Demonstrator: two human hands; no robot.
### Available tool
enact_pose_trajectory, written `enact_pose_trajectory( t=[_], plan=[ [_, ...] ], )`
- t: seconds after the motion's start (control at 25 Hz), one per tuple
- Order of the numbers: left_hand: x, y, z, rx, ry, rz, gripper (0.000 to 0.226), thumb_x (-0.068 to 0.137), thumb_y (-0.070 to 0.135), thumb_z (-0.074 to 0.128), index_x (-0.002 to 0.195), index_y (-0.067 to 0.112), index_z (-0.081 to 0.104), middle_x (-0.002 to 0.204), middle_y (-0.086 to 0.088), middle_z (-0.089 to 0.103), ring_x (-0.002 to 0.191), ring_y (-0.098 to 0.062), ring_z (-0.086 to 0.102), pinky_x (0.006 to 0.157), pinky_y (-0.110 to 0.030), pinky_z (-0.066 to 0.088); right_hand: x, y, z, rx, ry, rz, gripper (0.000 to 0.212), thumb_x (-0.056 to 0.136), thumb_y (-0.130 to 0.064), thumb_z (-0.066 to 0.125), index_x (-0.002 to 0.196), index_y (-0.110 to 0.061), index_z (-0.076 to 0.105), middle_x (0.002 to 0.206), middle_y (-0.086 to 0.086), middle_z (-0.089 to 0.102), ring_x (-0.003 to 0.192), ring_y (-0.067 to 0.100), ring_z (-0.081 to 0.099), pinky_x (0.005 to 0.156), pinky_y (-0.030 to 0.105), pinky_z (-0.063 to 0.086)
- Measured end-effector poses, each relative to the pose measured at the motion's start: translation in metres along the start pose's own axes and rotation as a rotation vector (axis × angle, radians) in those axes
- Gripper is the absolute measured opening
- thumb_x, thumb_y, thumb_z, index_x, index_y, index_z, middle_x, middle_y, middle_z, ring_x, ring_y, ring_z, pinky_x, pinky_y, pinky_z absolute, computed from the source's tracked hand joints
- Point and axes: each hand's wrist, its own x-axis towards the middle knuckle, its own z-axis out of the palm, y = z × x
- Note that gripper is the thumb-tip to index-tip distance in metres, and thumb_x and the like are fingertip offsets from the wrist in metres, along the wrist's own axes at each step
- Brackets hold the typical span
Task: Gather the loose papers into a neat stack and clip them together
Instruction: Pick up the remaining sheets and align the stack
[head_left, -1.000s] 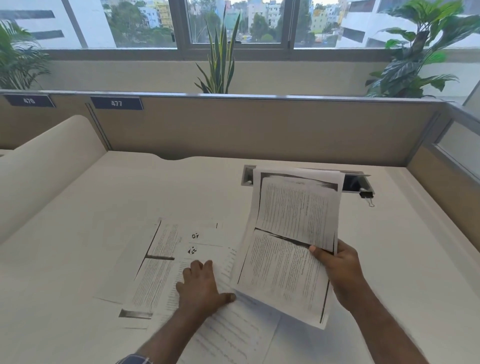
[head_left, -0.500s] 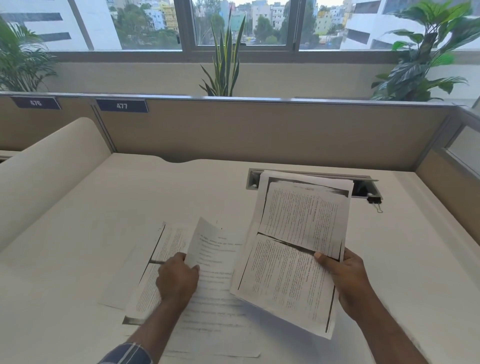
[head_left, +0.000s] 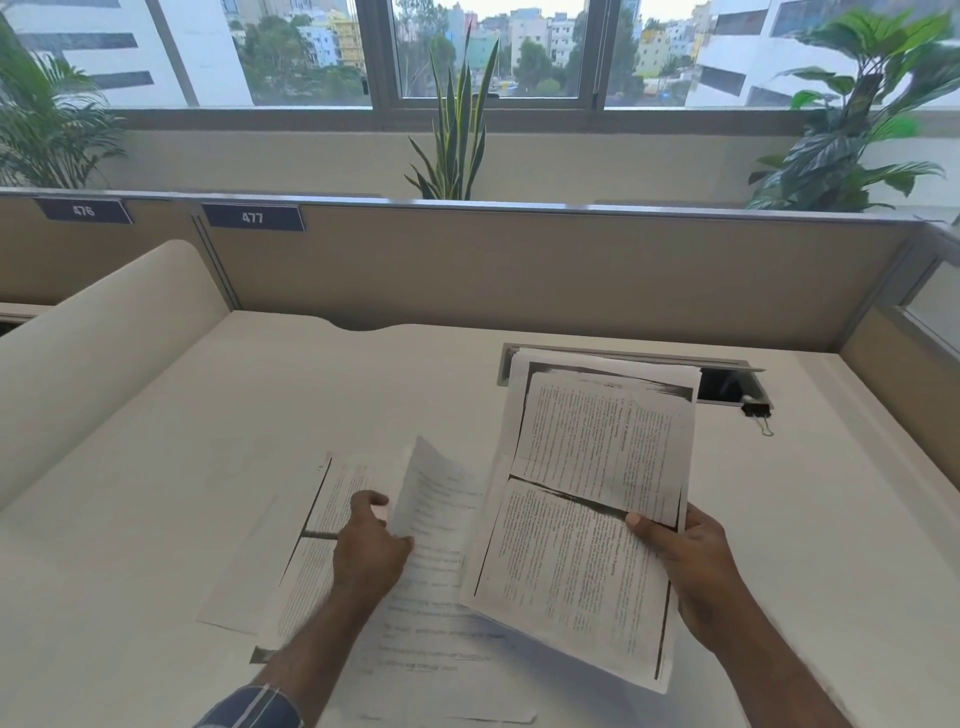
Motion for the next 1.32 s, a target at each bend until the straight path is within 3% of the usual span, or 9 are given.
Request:
enact_pose_trajectory(
  t=[0.12, 0.32, 0.48, 0.56, 0.72, 0.96, 1.08, 1.2, 1.32],
  plan=[
    [-0.008, 0.024, -0.017, -0.454, -0.153, -0.028, 0.051, 0.073, 0.002, 0.082, 0.117, 0.011, 0.058, 0.096, -0.014, 0.075, 0.081, -0.031, 0.075, 0.078, -0.050, 0.062, -0.002, -0.006, -0.002, 0.014, -0.039, 0.010, 0.026, 0.090, 0.000, 0.062, 0.113, -0.011, 0.066, 0.103, 0.015, 0.076, 0.085, 0.037, 0.075, 0.071, 0.049, 0.060],
    [-0.033, 0.066, -0.041, -0.524, -0.512, 0.090, 0.047, 0.072, 0.021, 0.086, 0.114, 0.010, 0.070, 0.103, -0.012, 0.078, 0.094, -0.032, 0.076, 0.085, -0.053, 0.060, -0.002, -0.016, 0.005, 0.150, -0.126, 0.064, 0.027, 0.089, 0.001, 0.060, 0.113, -0.009, 0.067, 0.104, 0.016, 0.076, 0.089, 0.037, 0.074, 0.070, 0.049, 0.062],
    [-0.048, 0.088, -0.047, -0.857, -0.748, 0.025, 0.042, 0.099, 0.036, 0.052, 0.132, 0.011, 0.061, 0.122, -0.018, 0.071, 0.113, -0.038, 0.068, 0.095, -0.056, 0.055, -0.001, -0.017, 0.009, 0.109, -0.140, 0.062, 0.028, 0.088, 0.000, 0.061, 0.115, -0.008, 0.066, 0.104, 0.016, 0.076, 0.091, 0.036, 0.074, 0.069, 0.046, 0.063],
    [-0.052, 0.093, -0.047, -0.861, -0.822, 0.063, 0.048, 0.102, 0.045, 0.043, 0.135, 0.013, 0.059, 0.127, -0.017, 0.069, 0.117, -0.038, 0.066, 0.099, -0.056, 0.052, -0.002, -0.014, 0.010, 0.064, -0.145, 0.059, 0.030, 0.088, 0.001, 0.061, 0.117, -0.006, 0.065, 0.106, 0.016, 0.076, 0.092, 0.036, 0.074, 0.071, 0.045, 0.062],
    [-0.055, 0.097, -0.041, -0.705, -0.763, 0.164, 0.050, 0.084, 0.010, 0.073, 0.131, 0.002, 0.058, 0.121, -0.018, 0.072, 0.111, -0.037, 0.069, 0.098, -0.058, 0.052, -0.004, -0.009, 0.010, 0.055, -0.171, 0.061, 0.031, 0.088, 0.001, 0.061, 0.118, -0.008, 0.064, 0.112, 0.016, 0.074, 0.097, 0.037, 0.072, 0.079, 0.050, 0.059],
    [-0.058, 0.104, -0.052, -0.626, -0.966, 0.340, 0.048, 0.083, -0.002, 0.065, 0.131, -0.003, 0.057, 0.130, -0.023, 0.065, 0.120, -0.039, 0.063, 0.098, -0.049, 0.054, -0.006, -0.013, 0.002, 0.109, -0.257, -0.034, 0.059, 0.073, -0.019, 0.078, 0.128, -0.016, 0.056, 0.122, 0.014, 0.069, 0.110, 0.040, 0.065, 0.087, 0.061, 0.055],
    [-0.058, 0.108, -0.053, -0.579, -0.856, 0.388, 0.043, 0.077, -0.001, 0.065, 0.120, 0.004, 0.065, 0.115, -0.014, 0.073, 0.110, -0.033, 0.070, 0.093, -0.050, 0.057, -0.009, -0.018, 0.005, 0.110, -0.233, -0.096, 0.059, 0.072, -0.010, 0.081, 0.126, -0.011, 0.056, 0.120, 0.016, 0.069, 0.107, 0.039, 0.068, 0.083, 0.059, 0.057],
    [-0.059, 0.108, -0.052, -0.597, -0.719, 0.435, 0.034, 0.072, 0.003, 0.063, 0.104, 0.013, 0.070, 0.099, -0.001, 0.078, 0.098, -0.024, 0.074, 0.083, -0.042, 0.061, -0.014, -0.027, 0.006, 0.083, -0.215, -0.186, 0.053, 0.061, -0.020, 0.089, 0.108, -0.008, 0.068, 0.109, 0.015, 0.074, 0.098, 0.035, 0.072, 0.078, 0.051, 0.060],
    [-0.057, 0.105, -0.050, -0.640, -0.597, 0.457, 0.030, 0.072, 0.008, 0.066, 0.097, 0.022, 0.074, 0.097, 0.000, 0.078, 0.097, -0.022, 0.074, 0.081, -0.039, 0.062, -0.018, -0.034, 0.011, 0.005, -0.207, -0.296, 0.031, 0.069, -0.004, 0.078, 0.100, -0.007, 0.072, 0.102, 0.009, 0.077, 0.093, 0.029, 0.073, 0.074, 0.043, 0.061]
  ],
)
